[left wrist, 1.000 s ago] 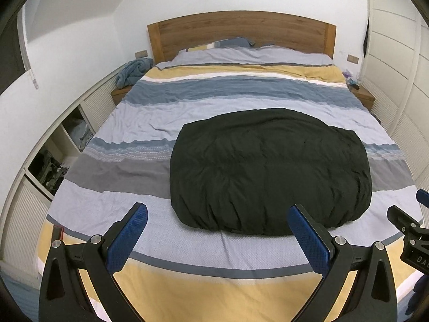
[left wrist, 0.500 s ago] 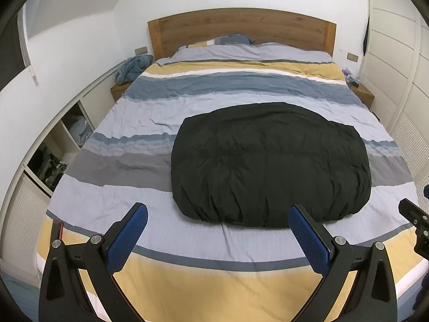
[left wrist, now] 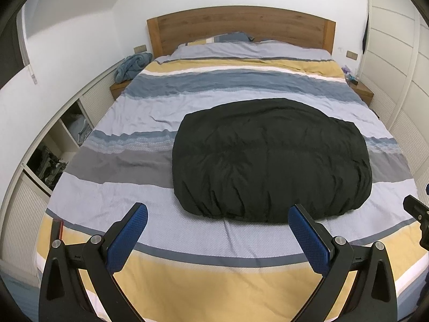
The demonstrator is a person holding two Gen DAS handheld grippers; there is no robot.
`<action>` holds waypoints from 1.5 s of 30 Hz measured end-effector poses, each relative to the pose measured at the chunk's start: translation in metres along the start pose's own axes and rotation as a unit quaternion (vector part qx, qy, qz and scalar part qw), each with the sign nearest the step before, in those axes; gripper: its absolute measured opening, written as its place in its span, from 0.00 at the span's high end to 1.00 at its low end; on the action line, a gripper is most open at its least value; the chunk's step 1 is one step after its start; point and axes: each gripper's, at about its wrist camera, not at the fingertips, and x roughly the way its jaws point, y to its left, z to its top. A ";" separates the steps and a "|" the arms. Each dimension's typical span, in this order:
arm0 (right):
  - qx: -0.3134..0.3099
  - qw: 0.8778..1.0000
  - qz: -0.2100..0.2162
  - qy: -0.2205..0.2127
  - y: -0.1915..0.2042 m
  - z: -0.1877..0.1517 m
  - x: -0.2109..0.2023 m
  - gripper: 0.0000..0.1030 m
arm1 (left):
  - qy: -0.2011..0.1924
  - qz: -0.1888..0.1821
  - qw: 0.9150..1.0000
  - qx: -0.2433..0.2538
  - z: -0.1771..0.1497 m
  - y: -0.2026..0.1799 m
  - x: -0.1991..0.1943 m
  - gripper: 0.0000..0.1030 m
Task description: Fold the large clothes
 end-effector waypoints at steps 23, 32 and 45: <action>0.007 1.000 -0.004 0.014 -0.003 -0.007 0.008 0.15 | 0.008 -0.007 1.000 0.012 -0.005 -0.003 0.008 0.00; 0.007 1.000 -0.004 0.015 -0.003 -0.008 0.008 0.15 | 0.008 -0.015 1.000 0.003 -0.008 -0.002 0.007 0.00; 0.005 1.000 -0.002 0.017 -0.002 -0.011 0.010 0.15 | 0.012 -0.019 1.000 0.009 -0.009 -0.003 0.006 0.00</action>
